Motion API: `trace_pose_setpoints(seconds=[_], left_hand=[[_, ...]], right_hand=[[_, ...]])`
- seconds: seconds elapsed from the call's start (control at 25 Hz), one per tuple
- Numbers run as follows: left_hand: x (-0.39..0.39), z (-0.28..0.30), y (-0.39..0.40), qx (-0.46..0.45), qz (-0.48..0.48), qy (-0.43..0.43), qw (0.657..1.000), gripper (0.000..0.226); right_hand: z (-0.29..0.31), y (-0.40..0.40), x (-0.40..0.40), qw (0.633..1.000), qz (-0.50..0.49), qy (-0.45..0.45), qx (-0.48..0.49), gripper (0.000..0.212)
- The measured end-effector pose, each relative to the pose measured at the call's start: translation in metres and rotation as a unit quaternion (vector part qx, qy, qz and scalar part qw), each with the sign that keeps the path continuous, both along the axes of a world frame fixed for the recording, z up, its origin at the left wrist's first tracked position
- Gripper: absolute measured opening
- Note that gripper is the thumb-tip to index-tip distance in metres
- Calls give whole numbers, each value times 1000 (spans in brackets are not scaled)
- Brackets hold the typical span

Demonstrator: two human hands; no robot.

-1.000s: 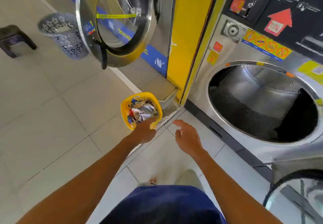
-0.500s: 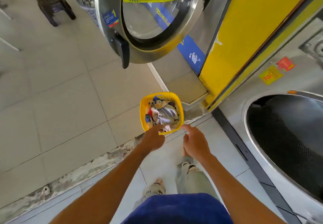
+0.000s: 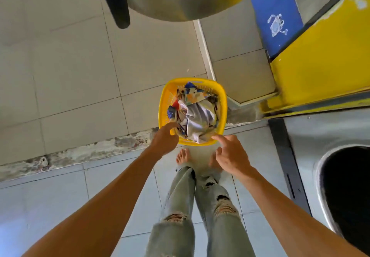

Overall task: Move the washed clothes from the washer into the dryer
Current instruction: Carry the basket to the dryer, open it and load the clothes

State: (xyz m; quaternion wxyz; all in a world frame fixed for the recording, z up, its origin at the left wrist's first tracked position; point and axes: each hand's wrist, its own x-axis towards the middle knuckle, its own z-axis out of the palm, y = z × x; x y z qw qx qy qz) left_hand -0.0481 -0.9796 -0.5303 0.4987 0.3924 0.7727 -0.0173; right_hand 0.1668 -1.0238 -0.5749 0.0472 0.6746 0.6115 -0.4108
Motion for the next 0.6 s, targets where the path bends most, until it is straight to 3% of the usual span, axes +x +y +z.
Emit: trace_pose_setpoints(seconds=[0.24,0.44,0.6], left_hand=[[-37,-87,33,8,-19,53,998,62],[-55,-157,60,7,-94,96,991,74],[-59,-183,72,33,-156,120,980,97]], right_hand=[[-87,41,-1,998,3,-64,-6,55],[-143,70,-13,994,-82,-43,-58,66],[-169,74,-12,989,-129,-32,-69,75]])
